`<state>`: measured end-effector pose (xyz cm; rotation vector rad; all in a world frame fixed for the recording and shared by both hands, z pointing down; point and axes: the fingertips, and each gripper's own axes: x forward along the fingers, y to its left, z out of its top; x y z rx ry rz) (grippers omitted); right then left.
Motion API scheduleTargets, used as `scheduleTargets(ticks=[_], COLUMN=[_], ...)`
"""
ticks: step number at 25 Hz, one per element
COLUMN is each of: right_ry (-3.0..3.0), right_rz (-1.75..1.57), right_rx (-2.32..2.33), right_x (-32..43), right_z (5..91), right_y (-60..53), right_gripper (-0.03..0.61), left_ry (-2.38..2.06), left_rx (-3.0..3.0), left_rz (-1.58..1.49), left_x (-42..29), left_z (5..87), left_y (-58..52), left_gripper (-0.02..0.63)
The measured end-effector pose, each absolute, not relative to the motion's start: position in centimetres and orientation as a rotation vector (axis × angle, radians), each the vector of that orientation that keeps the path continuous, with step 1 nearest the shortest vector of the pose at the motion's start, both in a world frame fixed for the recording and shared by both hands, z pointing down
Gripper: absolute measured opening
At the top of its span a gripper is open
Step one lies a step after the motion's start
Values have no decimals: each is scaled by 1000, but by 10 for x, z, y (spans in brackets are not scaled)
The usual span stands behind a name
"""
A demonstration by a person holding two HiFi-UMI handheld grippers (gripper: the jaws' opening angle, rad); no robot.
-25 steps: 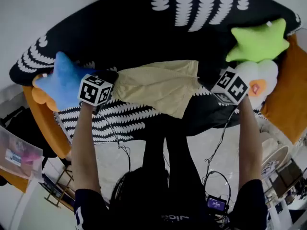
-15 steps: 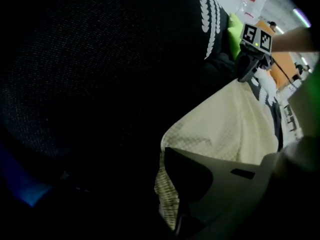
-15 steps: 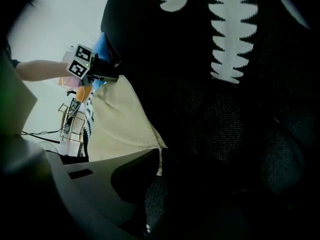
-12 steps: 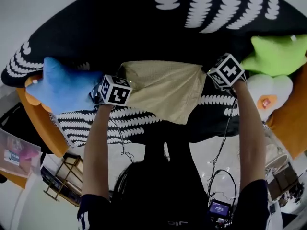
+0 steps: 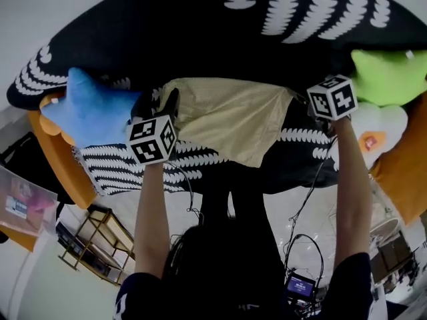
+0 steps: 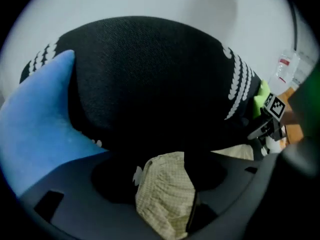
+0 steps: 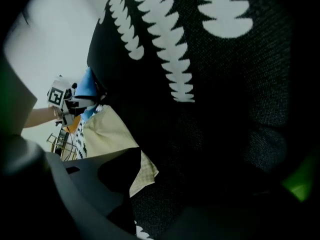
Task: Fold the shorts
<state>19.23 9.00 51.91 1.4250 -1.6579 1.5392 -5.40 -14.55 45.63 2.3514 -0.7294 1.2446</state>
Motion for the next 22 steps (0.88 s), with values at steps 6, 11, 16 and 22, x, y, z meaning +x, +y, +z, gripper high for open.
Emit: scheduleTargets(ticks=[6,11,16,22], right_ry=[-1656,-1658,-1651,-1681], right_rz=[1459,1386,1303,1198], right_rx=[1534,1586,1580,1557], right_x=[192,180,155,119], right_z=[498,481,450,395], right_y=[83,87,101,122], right_gripper=[284,281,276,261], left_ry=[-843,-809,-612,-290], left_rx=[2266,2166,2215,2418], left_rz=[1107,1053,1123,1183], left_x=[-91,-117,-126,-113], left_z=[432,434,431,405], left_y=[-112,-55,4,60], left_gripper=[278,278,278,278])
